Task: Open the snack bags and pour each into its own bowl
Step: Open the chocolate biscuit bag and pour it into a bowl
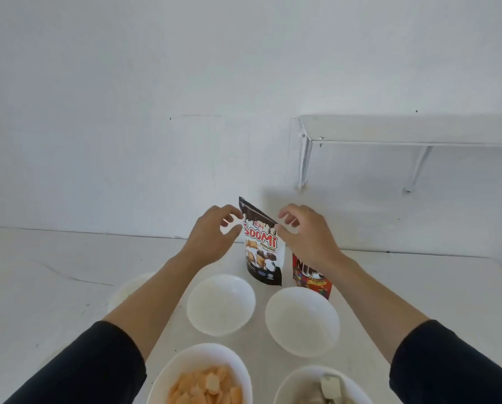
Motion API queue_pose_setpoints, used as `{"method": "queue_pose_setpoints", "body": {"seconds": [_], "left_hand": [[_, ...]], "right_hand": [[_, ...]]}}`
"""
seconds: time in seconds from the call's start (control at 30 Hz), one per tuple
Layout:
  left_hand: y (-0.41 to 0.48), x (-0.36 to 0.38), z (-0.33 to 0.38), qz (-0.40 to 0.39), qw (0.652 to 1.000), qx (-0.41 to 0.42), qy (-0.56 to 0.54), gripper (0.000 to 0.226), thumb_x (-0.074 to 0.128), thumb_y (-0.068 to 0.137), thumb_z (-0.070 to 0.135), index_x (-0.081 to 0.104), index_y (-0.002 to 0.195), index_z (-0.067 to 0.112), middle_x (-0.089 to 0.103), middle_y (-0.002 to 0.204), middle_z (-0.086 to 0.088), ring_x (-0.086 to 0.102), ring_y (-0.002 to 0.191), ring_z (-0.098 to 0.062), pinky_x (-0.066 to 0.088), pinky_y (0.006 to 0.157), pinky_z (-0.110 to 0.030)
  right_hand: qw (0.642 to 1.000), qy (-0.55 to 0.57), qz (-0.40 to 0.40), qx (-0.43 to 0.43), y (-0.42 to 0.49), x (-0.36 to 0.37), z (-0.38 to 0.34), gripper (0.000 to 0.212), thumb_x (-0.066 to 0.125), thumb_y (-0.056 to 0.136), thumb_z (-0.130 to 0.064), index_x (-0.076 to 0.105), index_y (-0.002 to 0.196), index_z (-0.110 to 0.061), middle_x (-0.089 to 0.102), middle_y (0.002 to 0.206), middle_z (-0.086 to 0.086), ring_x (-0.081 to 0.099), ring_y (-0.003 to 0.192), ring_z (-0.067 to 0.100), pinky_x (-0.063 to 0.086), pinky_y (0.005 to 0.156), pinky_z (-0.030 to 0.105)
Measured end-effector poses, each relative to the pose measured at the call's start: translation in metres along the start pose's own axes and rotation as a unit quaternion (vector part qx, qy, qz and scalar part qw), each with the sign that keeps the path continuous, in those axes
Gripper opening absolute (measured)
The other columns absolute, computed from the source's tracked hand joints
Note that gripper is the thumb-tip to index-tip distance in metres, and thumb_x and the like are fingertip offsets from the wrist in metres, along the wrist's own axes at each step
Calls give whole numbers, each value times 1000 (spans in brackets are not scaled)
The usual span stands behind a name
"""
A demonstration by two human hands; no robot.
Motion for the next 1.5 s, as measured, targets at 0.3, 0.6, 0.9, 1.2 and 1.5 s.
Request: {"method": "queue_pose_setpoints", "body": {"seconds": [0.3, 0.6, 0.9, 1.2, 1.5], "left_hand": [[82, 51, -20, -29, 992, 60, 110, 38, 61, 99, 29, 56, 137, 35, 46, 151, 4, 31, 144, -22, 33, 112, -51], [103, 63, -24, 9, 980, 104, 167, 16, 56, 102, 23, 68, 112, 26, 61, 120, 0, 50, 117, -31, 44, 89, -44], [82, -65, -14, 179, 959, 91, 199, 18, 56, 102, 27, 71, 112, 27, 62, 114, -1, 46, 118, -32, 34, 85, -38], [-19, -225, -76, 248, 919, 4, 306, 18, 52, 104, 33, 69, 110, 33, 61, 100, 4, 50, 114, -23, 23, 97, -50], [-121, -333, -203, 168, 937, -91, 292, 15, 48, 103, 42, 63, 104, 42, 61, 91, 12, 50, 96, -13, 16, 85, -38]], "right_hand": [[997, -56, 5, 46, 46, 39, 38, 25, 66, 89, -46, 61, 108, -31, 63, 97, -10, 59, 90, 10, 55, 84, 39], [992, -118, 42, 7, 47, 54, 44, 12, 52, 101, -28, 59, 95, -22, 65, 82, -5, 59, 69, 15, 53, 75, 41], [990, 8, 101, -93, 87, 46, -55, 11, 51, 103, -27, 59, 103, -20, 62, 91, 1, 59, 76, 16, 51, 61, 28], [978, 139, 11, -156, 84, 128, -203, 12, 56, 100, -26, 66, 99, -22, 67, 94, 0, 57, 78, 8, 39, 63, 15], [970, 152, -114, -151, 37, 257, -327, 15, 55, 100, -25, 67, 95, -18, 71, 91, -3, 62, 79, 9, 53, 68, 30]]}}
Point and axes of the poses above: each hand's wrist, its own y-axis towards the middle knuckle, its own x-axis out of the palm, z = x × y, the point moved 4 cm from there along y, towards the middle knuckle
